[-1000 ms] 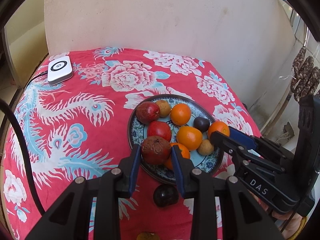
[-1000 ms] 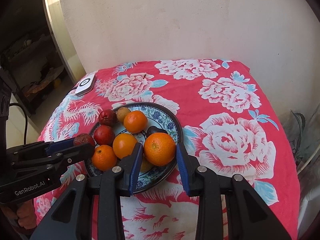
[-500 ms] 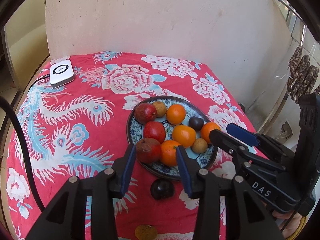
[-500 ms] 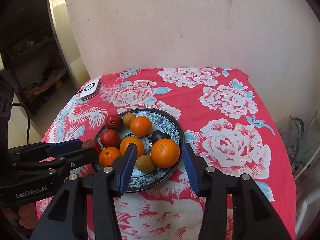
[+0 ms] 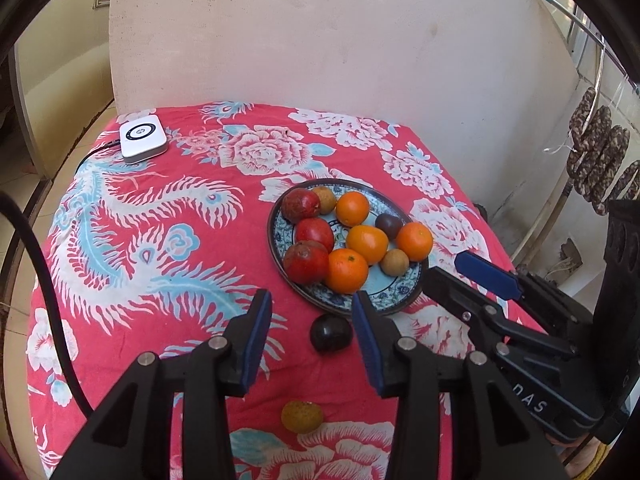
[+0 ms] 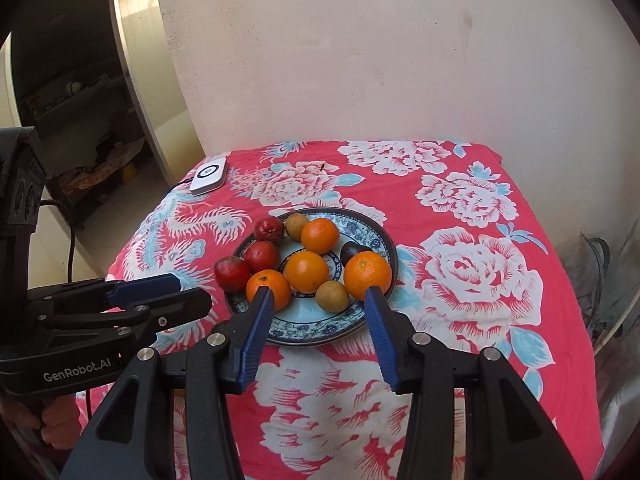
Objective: Organize fruits
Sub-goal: 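Move the left tool onto a small yellow-brown fruit while the right tool approaches a dark plum, then close the left tool on the yellow-brown fruit while the right tool closes on the plum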
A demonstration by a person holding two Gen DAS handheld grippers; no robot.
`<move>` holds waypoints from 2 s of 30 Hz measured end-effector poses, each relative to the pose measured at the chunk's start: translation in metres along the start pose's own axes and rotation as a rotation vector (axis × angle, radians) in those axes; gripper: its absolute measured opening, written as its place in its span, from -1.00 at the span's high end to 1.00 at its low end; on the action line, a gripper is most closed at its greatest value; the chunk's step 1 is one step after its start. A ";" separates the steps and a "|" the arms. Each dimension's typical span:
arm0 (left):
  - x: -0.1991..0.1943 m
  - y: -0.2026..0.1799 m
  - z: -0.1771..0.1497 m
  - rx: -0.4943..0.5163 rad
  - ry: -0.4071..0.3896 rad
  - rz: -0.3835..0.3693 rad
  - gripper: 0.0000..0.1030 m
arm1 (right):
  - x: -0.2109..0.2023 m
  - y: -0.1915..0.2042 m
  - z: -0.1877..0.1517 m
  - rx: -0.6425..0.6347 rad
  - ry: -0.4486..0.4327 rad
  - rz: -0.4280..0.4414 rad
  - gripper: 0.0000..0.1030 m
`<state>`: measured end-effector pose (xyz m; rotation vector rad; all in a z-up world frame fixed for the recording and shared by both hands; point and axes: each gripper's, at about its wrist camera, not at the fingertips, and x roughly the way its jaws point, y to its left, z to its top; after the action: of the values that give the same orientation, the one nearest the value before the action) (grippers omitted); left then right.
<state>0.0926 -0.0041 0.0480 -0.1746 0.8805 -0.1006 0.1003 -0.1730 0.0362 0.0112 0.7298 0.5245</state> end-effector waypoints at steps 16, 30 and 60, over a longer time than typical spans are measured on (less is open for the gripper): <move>-0.013 0.003 -0.044 -0.006 0.070 0.003 0.15 | -0.004 0.019 -0.016 -0.015 0.027 0.021 0.07; -0.002 0.005 -0.059 -0.001 0.110 -0.005 0.48 | -0.001 0.023 -0.021 -0.018 0.043 0.024 0.07; -0.018 0.044 -0.046 -0.125 0.035 0.049 0.49 | 0.047 0.058 -0.030 -0.057 0.154 0.057 0.21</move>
<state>0.0461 0.0364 0.0247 -0.2686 0.9257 -0.0026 0.0842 -0.1059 -0.0048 -0.0625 0.8663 0.6057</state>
